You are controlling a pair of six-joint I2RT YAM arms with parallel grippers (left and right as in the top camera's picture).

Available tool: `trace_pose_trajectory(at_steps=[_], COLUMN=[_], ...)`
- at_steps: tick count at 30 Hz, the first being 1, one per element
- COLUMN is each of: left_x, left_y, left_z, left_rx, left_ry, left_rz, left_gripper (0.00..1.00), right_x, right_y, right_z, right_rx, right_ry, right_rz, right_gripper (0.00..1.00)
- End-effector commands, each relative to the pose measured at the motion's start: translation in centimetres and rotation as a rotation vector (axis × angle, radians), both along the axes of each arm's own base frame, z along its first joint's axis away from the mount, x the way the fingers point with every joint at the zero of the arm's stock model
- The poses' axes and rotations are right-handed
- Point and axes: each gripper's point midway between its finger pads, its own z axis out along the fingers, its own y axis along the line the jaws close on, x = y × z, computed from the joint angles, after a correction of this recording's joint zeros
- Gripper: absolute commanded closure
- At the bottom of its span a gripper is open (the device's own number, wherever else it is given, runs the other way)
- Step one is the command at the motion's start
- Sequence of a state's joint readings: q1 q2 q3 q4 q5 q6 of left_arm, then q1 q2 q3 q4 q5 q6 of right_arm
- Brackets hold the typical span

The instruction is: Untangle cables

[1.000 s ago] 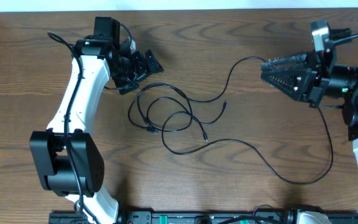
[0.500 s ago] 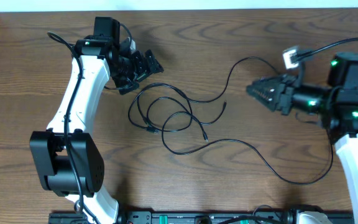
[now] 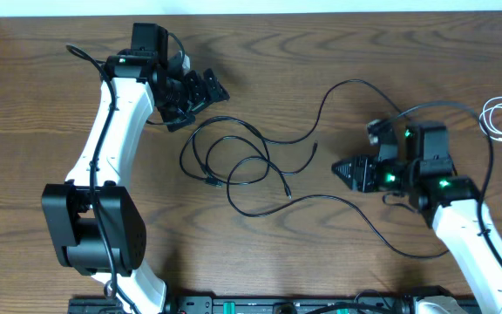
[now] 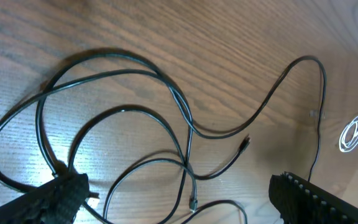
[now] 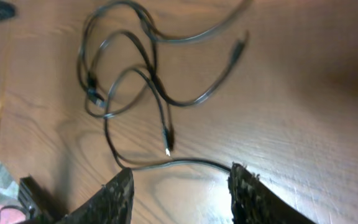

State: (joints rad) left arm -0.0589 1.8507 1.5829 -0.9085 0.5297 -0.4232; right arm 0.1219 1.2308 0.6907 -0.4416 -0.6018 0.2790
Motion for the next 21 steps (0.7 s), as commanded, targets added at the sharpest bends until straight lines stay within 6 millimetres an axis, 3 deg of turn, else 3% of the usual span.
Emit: trace_pose_trajectory(at_steps=[1,7,15,21], left_x=[0.2,-1.7,-8.1,-12.0], left_y=[0.0,-0.2,0.0,-2.1], left_z=[1.3,-0.5,-4.7,-6.5], left_rx=[-0.011,0.001,0.165,0.201], left_ry=[-0.022,0.059,0.297,0.398], left_rz=[0.008,-0.001,-0.049,-0.143], left_gripper=[0.02,0.01,0.01,0.01], right_x=[-0.8,-1.8,-2.8,-3.6], right_y=[-0.2,-0.2,-1.3,-2.3], right_z=[-2.1,-4.7,-7.2,-9.1], right_rx=[0.007,0.041,0.013,-0.041], right_ry=[0.077,0.106,0.157,0.198], right_rz=[-0.078,-0.128,-0.216,-0.308], right_gripper=[0.54,0.53,0.57,0.56])
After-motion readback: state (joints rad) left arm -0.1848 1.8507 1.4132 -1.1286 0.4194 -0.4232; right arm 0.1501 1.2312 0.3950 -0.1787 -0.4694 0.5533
